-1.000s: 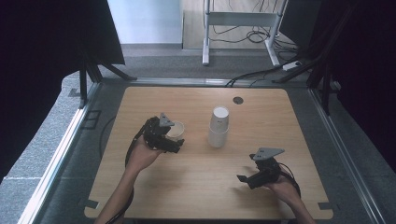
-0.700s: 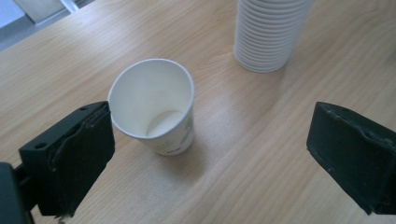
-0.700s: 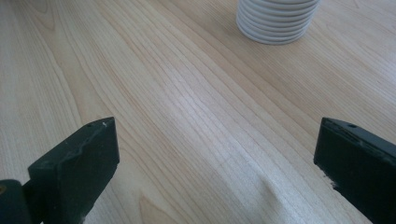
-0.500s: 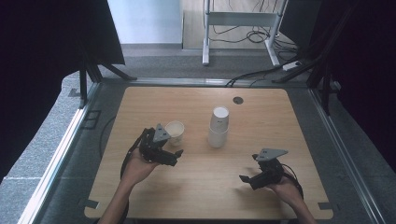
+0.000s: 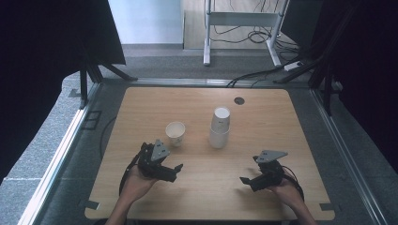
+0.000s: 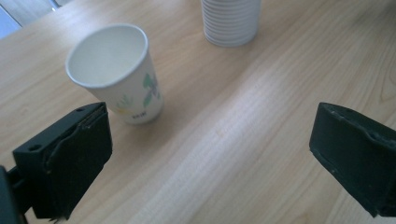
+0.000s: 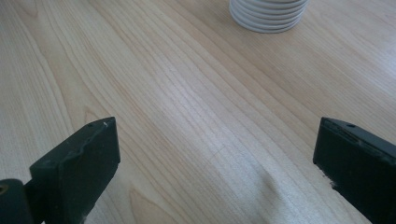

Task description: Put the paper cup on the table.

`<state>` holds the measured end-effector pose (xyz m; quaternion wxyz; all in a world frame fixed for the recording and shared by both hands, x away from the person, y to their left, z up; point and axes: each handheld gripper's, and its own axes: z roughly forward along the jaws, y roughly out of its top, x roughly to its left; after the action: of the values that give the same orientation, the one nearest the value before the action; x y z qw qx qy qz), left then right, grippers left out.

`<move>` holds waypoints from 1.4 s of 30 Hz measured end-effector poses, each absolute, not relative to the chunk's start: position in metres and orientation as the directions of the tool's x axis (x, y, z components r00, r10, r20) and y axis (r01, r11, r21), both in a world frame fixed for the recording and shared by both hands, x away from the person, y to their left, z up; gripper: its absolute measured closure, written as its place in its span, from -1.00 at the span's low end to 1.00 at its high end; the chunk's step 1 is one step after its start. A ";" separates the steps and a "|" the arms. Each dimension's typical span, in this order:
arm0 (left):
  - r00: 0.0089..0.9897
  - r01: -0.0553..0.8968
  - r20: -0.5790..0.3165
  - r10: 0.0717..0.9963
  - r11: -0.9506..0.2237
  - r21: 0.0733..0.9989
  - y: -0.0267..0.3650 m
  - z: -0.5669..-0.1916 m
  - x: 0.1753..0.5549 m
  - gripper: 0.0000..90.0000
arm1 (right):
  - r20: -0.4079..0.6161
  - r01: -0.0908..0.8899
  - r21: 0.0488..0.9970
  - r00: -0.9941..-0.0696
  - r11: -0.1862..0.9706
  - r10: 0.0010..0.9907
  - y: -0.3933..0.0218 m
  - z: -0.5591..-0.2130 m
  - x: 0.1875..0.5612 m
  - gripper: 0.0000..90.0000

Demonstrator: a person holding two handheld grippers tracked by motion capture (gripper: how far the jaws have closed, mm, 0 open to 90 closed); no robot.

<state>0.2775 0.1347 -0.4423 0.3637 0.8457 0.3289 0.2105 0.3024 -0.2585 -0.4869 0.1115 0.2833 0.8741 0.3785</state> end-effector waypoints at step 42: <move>0.737 0.530 -0.029 0.675 -0.551 0.644 0.120 -0.519 0.270 -1.00 | 0.012 0.472 0.660 -0.785 0.584 0.620 -0.268 -0.516 0.312 -1.00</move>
<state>0.2697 0.1205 -0.5194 0.3244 0.8736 0.3450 0.1118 0.3116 -0.2682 -0.5162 0.1106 0.3090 0.8831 0.3353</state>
